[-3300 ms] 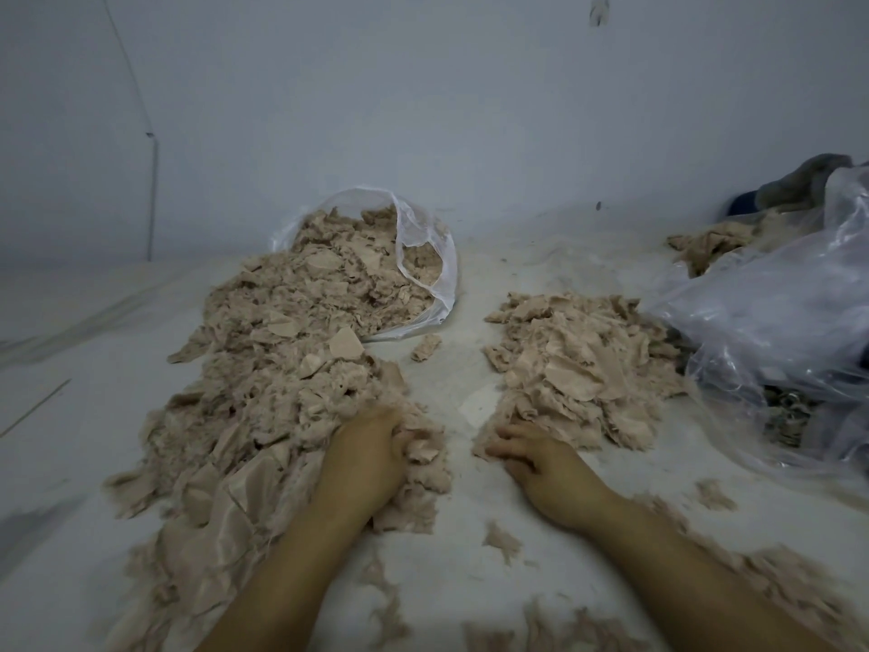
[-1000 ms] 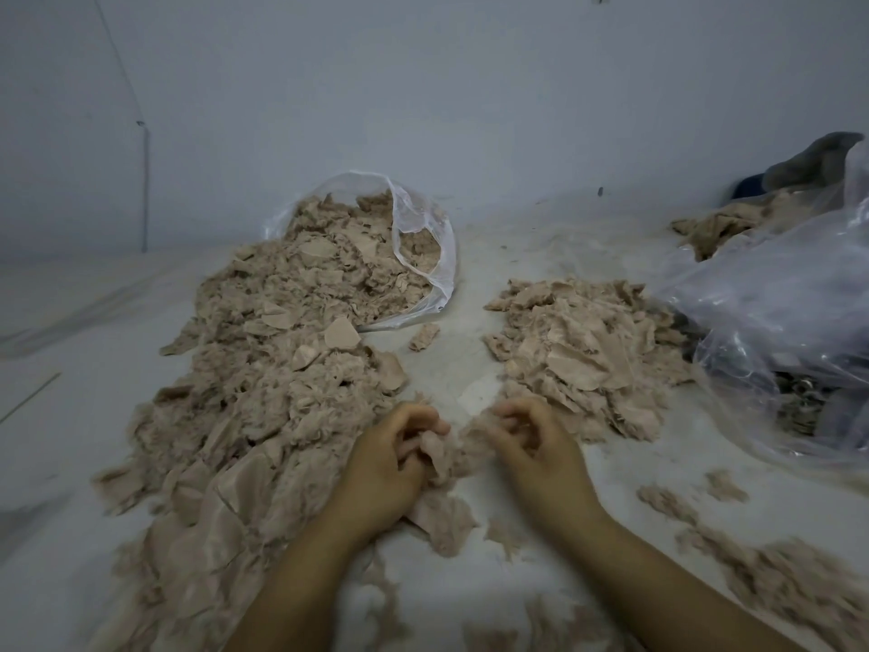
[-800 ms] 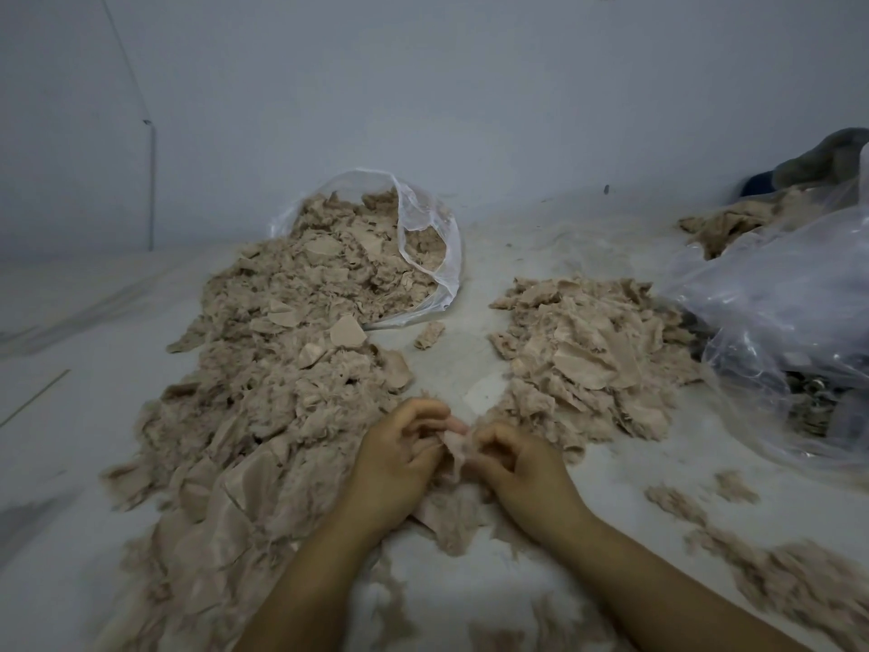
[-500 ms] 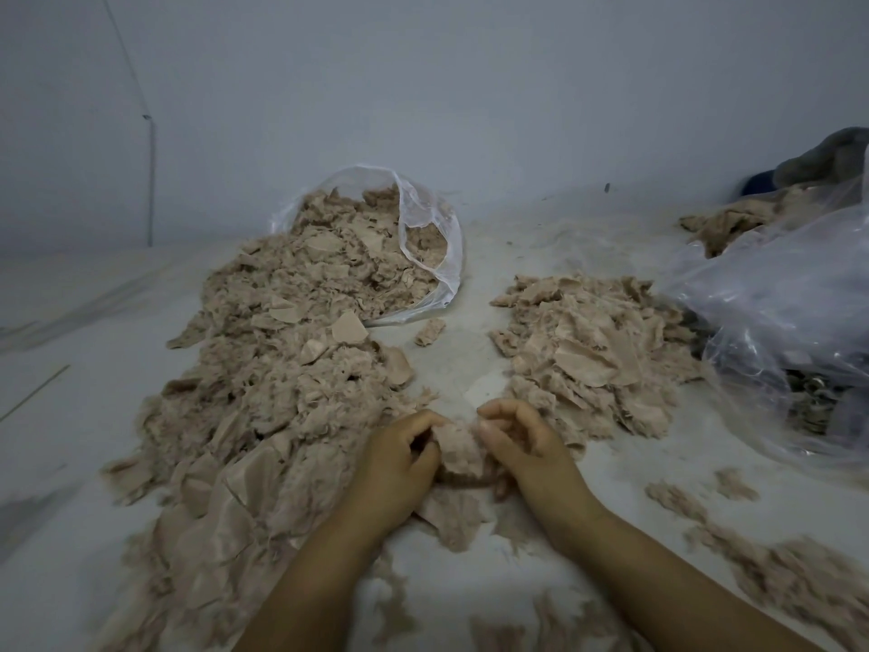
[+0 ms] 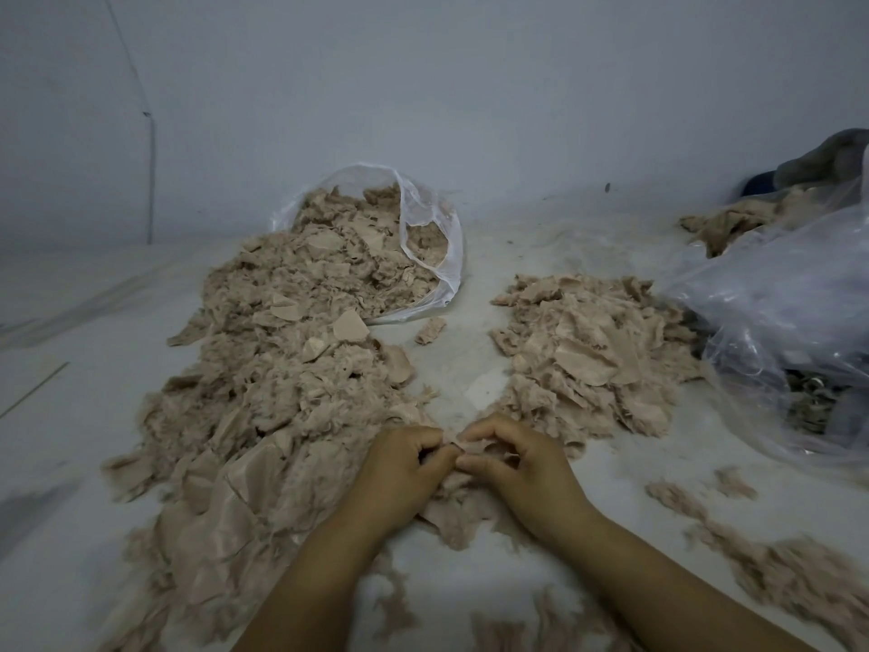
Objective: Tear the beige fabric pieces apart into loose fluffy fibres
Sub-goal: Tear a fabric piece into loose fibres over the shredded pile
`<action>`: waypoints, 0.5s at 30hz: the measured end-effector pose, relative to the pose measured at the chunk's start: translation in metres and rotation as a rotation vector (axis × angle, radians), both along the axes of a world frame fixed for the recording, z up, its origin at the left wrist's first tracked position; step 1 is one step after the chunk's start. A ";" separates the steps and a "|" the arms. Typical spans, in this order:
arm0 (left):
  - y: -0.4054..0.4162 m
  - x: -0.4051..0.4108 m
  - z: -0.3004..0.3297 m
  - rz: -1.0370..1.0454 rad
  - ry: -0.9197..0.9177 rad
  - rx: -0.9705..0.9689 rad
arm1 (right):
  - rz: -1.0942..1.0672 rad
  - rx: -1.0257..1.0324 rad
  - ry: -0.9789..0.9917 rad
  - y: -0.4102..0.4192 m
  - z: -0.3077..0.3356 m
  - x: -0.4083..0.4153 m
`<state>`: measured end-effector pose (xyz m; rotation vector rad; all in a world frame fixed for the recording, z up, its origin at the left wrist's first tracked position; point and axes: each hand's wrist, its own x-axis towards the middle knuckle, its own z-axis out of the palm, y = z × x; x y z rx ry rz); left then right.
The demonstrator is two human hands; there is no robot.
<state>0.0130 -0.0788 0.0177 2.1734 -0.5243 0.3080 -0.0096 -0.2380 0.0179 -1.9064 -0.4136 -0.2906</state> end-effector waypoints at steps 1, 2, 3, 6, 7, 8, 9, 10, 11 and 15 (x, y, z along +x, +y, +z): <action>0.001 0.000 0.001 -0.015 0.020 -0.014 | -0.017 0.059 0.043 -0.001 0.000 0.002; 0.002 0.000 0.003 -0.037 0.040 -0.031 | -0.040 0.145 0.098 -0.003 0.001 0.003; 0.003 0.000 0.005 -0.053 0.054 -0.043 | -0.059 0.252 0.155 -0.004 0.001 0.004; 0.004 0.000 0.008 -0.051 0.065 -0.042 | -0.102 0.486 0.261 -0.004 0.003 0.003; 0.005 0.000 0.008 -0.042 0.067 -0.036 | -0.125 0.524 0.273 -0.003 0.004 0.003; 0.005 0.000 0.009 -0.022 0.061 -0.024 | -0.155 0.574 0.284 -0.003 0.005 0.003; 0.007 0.001 0.009 0.005 0.051 -0.023 | -0.195 0.634 0.291 -0.005 0.007 0.004; 0.009 0.001 0.009 0.038 0.043 -0.038 | -0.242 0.697 0.294 -0.010 0.010 0.006; 0.012 0.002 0.009 0.074 0.038 -0.067 | -0.283 0.740 0.291 -0.016 0.012 0.008; 0.008 -0.003 0.014 0.051 0.099 -0.223 | -0.135 0.731 0.331 -0.017 0.015 0.005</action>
